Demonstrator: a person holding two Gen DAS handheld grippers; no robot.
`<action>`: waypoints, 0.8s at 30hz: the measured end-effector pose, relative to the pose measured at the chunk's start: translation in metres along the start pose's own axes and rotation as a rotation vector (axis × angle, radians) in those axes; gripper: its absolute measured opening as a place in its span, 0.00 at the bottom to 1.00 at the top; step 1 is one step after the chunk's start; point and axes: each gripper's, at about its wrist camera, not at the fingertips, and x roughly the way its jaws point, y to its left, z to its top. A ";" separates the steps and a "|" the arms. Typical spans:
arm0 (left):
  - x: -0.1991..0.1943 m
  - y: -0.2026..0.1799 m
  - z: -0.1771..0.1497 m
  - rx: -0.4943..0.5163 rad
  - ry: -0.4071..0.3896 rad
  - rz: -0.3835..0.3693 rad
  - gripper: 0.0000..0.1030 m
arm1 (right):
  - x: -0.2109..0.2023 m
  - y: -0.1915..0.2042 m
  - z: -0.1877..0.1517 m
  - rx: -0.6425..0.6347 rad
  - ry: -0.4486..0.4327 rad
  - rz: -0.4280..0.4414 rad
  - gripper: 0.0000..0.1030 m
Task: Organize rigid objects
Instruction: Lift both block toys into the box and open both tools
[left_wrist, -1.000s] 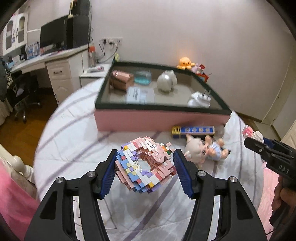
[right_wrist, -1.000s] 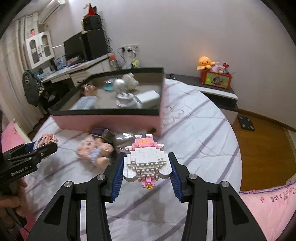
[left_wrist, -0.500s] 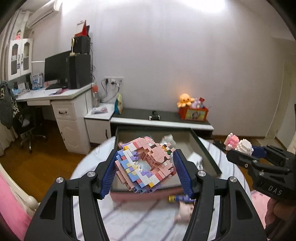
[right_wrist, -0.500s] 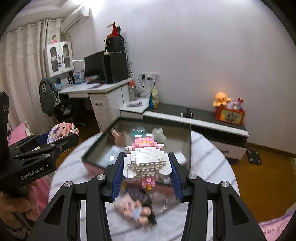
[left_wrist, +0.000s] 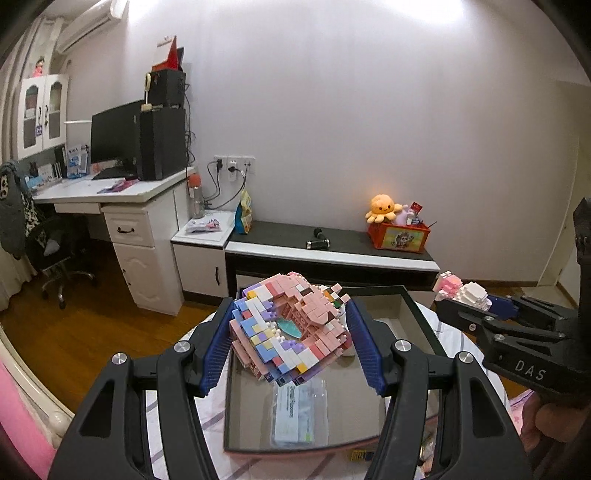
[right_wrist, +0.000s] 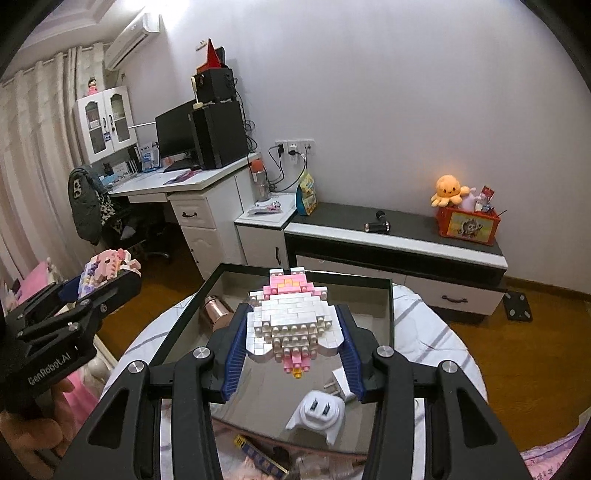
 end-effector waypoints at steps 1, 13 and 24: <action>0.006 0.000 0.001 -0.005 0.008 -0.003 0.60 | 0.003 -0.001 0.001 0.004 0.005 -0.003 0.45; 0.074 -0.008 -0.005 0.008 0.098 -0.005 0.60 | 0.068 -0.028 -0.009 0.055 0.127 -0.020 0.45; 0.098 -0.008 -0.009 0.005 0.144 -0.005 0.60 | 0.094 -0.034 -0.012 0.063 0.172 -0.023 0.45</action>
